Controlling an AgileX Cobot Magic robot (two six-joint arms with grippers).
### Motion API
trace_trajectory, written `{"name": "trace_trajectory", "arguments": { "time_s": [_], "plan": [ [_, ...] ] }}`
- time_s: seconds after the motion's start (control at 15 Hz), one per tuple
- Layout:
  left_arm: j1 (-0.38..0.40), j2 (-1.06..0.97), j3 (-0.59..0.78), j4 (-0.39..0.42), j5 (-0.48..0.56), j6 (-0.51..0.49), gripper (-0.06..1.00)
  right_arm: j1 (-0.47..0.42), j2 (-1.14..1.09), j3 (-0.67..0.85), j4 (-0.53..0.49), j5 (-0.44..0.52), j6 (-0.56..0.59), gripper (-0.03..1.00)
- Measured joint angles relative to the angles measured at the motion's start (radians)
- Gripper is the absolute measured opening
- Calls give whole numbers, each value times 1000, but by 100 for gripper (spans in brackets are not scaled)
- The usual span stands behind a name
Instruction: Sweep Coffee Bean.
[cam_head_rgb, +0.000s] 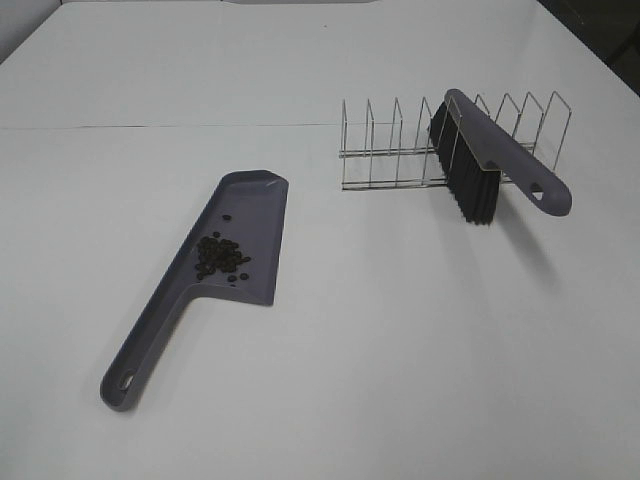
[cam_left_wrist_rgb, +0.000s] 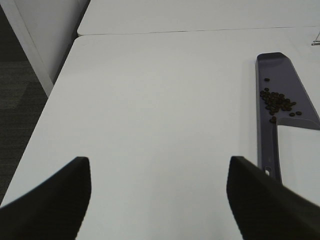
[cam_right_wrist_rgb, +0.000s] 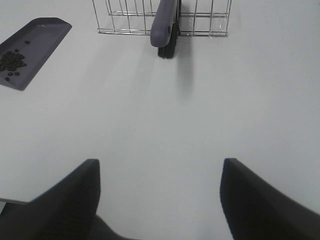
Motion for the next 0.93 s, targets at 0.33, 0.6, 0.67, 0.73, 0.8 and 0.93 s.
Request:
{"name": "trace_trajectory", "arguments": {
  "time_s": [0.33, 0.6, 0.67, 0.73, 0.8, 0.93],
  "plan": [
    [0, 0, 0, 2, 0, -2, 67, 0, 0, 0, 0, 0, 0, 59],
    [0, 0, 0, 3, 0, -2, 67, 0, 0, 0, 0, 0, 0, 59],
    [0, 0, 0, 3, 0, -2, 67, 0, 0, 0, 0, 0, 0, 59],
    [0, 0, 0, 3, 0, -2, 67, 0, 0, 0, 0, 0, 0, 59],
    [0, 0, 0, 3, 0, -2, 67, 0, 0, 0, 0, 0, 0, 59],
    [0, 0, 0, 3, 0, -2, 67, 0, 0, 0, 0, 0, 0, 59]
  ]
}}
